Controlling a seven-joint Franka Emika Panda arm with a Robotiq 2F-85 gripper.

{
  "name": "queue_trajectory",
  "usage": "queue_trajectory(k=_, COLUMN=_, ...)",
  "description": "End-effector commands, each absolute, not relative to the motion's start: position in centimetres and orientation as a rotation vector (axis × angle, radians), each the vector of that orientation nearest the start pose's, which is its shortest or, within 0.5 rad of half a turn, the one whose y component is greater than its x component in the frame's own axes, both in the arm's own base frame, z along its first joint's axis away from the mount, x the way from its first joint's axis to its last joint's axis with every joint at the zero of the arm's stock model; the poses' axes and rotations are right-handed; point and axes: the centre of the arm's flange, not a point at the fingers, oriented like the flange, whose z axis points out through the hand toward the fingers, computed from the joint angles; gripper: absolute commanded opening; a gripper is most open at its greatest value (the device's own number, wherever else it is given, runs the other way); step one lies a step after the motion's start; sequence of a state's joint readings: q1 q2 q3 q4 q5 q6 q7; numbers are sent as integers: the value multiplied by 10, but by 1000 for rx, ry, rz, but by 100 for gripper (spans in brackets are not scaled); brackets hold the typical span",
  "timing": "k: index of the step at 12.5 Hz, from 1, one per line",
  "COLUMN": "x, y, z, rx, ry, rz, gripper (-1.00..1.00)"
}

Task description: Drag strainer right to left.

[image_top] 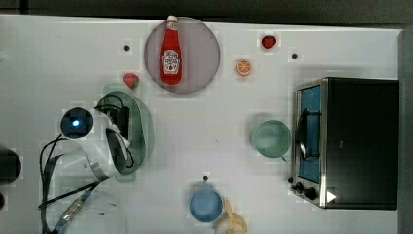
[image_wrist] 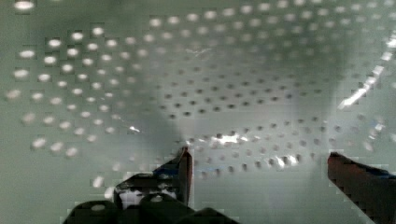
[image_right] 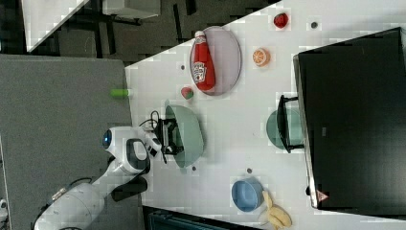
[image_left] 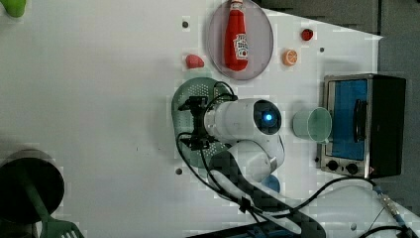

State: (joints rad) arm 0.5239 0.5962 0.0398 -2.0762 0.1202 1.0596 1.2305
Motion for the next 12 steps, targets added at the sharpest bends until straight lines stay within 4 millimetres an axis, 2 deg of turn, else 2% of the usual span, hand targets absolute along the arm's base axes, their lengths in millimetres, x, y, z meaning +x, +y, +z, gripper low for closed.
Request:
queue_trajectory(k=1, x=481, y=360, z=143, rx=-2201, ry=2223, rz=149, gripper=100)
queue_trajectory(k=4, x=482, y=380, z=143, rx=-2165, ry=2256, rz=155, gripper=100)
queue_trajectory(k=12, x=478, y=416, z=142, rx=-2145, ry=2232, rz=199, gripper=100)
